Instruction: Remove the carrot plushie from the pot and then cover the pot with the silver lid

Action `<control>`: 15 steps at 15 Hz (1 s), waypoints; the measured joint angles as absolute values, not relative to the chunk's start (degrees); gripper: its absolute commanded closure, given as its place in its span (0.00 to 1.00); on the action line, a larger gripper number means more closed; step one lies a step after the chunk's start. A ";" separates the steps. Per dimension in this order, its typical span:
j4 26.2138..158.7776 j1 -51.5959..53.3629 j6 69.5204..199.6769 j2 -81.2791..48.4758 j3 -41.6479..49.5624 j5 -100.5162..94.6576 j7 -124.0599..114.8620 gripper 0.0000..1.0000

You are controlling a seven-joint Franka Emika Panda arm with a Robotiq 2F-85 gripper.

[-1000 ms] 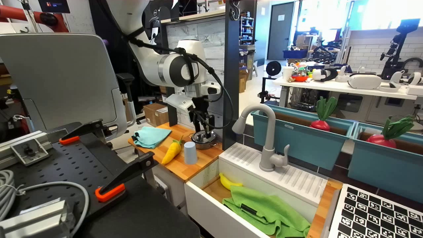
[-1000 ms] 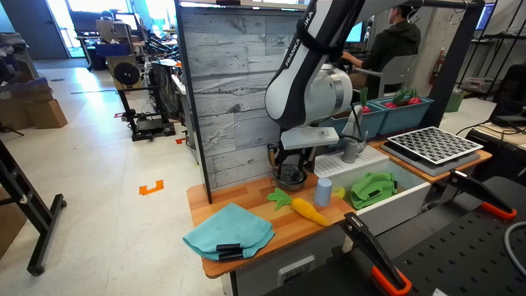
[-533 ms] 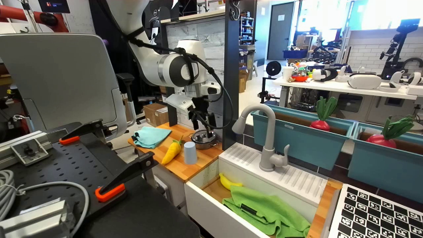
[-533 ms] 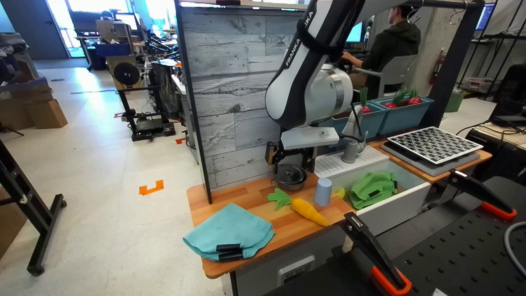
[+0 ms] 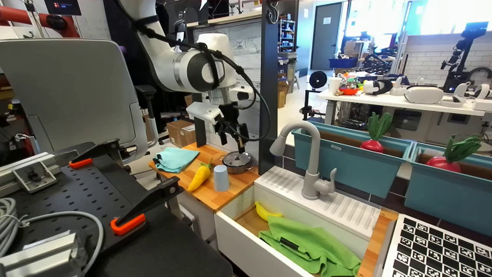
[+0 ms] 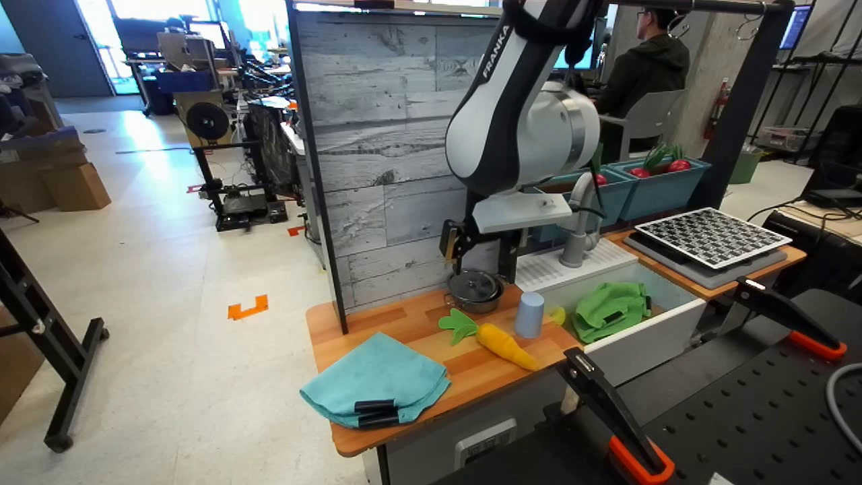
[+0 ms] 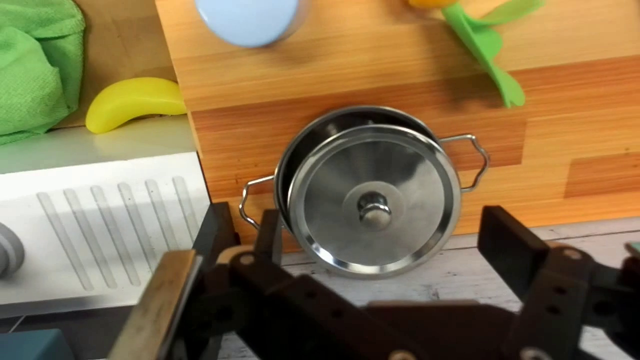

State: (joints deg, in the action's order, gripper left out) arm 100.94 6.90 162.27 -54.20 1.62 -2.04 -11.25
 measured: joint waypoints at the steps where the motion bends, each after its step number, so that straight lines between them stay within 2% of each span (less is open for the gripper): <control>1: 103.10 6.91 162.75 -52.68 1.62 -2.11 -10.33 0.00; 9: 123.27 6.92 169.11 -37.95 1.62 -3.66 -2.73 0.00; 15: 124.93 6.92 169.26 -36.56 1.62 -3.95 -2.50 0.00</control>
